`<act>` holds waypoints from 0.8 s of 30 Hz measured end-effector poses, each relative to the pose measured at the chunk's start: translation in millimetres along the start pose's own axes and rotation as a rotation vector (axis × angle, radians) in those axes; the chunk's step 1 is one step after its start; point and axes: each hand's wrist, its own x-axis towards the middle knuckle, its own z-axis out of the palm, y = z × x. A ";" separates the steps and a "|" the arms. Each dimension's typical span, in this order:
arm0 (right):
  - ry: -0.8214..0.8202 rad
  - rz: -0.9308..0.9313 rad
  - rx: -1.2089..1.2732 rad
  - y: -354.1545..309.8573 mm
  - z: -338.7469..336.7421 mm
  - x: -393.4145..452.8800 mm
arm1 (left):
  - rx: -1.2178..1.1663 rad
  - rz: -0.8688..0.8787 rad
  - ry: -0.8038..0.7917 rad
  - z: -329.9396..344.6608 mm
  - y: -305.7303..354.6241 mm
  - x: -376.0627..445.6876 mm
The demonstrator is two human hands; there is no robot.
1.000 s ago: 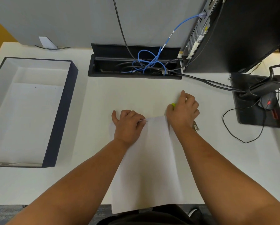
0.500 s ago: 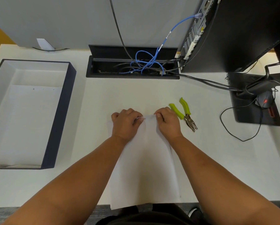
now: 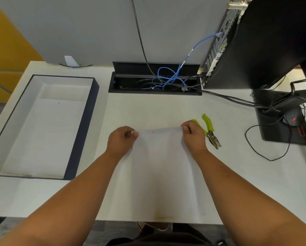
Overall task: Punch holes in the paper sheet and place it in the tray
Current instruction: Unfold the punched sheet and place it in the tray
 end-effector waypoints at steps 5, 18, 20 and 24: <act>0.044 0.056 0.113 -11.8 -4.6 -1.8 | -0.490 -0.203 -0.087 4.0 11.3 -27.7; -0.213 0.280 0.462 -52.9 -26.7 -14.9 | -0.451 -0.054 0.124 -33.0 54.4 -25.9; -0.289 0.250 0.482 -62.7 -27.5 -20.3 | -0.456 -0.020 0.154 -41.4 62.7 -24.4; -0.157 0.131 0.488 -86.5 -28.0 -21.5 | -0.450 0.051 0.236 -53.0 85.2 -23.8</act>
